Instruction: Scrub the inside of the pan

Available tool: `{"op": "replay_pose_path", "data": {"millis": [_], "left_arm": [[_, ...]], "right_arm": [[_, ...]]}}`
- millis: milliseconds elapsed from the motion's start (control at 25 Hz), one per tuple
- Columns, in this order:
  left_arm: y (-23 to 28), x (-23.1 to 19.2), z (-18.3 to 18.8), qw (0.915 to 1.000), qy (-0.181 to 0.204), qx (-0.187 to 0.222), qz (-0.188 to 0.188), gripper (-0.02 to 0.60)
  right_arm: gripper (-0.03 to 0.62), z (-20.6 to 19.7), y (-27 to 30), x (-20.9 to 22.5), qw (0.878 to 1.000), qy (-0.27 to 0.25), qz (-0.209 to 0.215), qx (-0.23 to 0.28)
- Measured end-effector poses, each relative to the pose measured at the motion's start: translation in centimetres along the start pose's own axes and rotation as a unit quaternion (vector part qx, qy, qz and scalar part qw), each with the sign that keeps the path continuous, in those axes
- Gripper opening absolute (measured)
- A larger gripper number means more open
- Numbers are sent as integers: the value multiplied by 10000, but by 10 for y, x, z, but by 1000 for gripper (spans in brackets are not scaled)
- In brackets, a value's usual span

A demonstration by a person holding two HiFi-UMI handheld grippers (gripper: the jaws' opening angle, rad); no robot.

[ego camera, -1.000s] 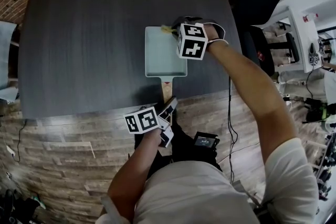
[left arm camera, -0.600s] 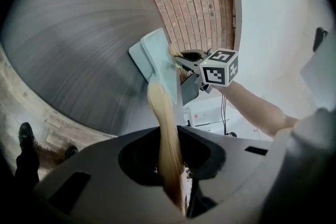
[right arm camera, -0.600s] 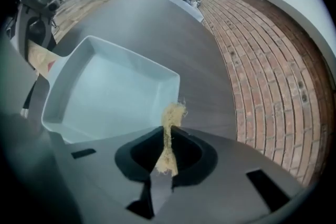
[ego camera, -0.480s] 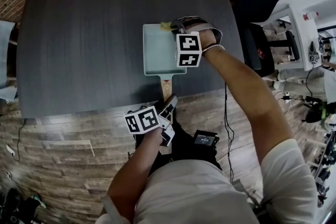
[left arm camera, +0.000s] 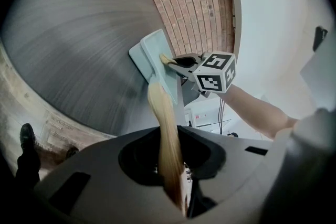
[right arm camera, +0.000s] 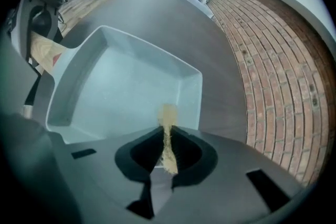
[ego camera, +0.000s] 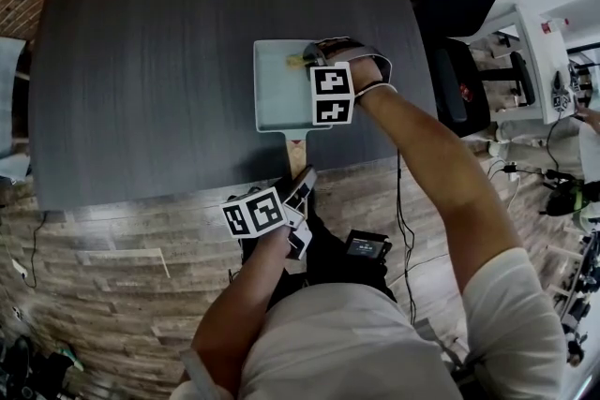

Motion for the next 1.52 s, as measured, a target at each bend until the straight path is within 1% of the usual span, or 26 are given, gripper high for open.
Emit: {"op": "replay_pose_path", "data": {"millis": [400, 680, 840, 1080, 1200, 1280, 1440, 1520], "left_arm": [[0, -1, 0, 10000, -9, 70, 68, 80], [-1, -1, 0, 9999, 8, 80, 84, 81], [-1, -1, 0, 9999, 7, 79, 92, 81], [0, -1, 0, 9999, 9, 78, 91, 81], [0, -1, 0, 9999, 2, 76, 89, 81], [0, -1, -1, 9999, -3, 75, 92, 81], [0, -1, 0, 9999, 6, 78, 96, 83], [0, -1, -1, 9999, 10, 77, 95, 83]], "right_arm": [[49, 4, -7, -17, 9979, 467, 442, 75], [49, 7, -18, -34, 9919, 1048, 659, 284], [49, 8, -22, -42, 9893, 1190, 765, 359], [49, 11, -33, -53, 9754, 1783, 1167, 556], [49, 11, -38, -58, 9660, 2064, 1422, 625], [49, 12, -41, -62, 9608, 2166, 1602, 648], [49, 15, -44, -66, 9557, 2245, 1800, 627], [48, 15, -46, -68, 9508, 2343, 1928, 623]]}}
Point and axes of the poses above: the fingertips, and each gripper's own axes: y forward along the fingers, x to its right, z out of its top, the point moved 5 cm from there along -y, backward along the fingers, and after that the axes turned 6 degrees about -z, right-handed, at the moved point
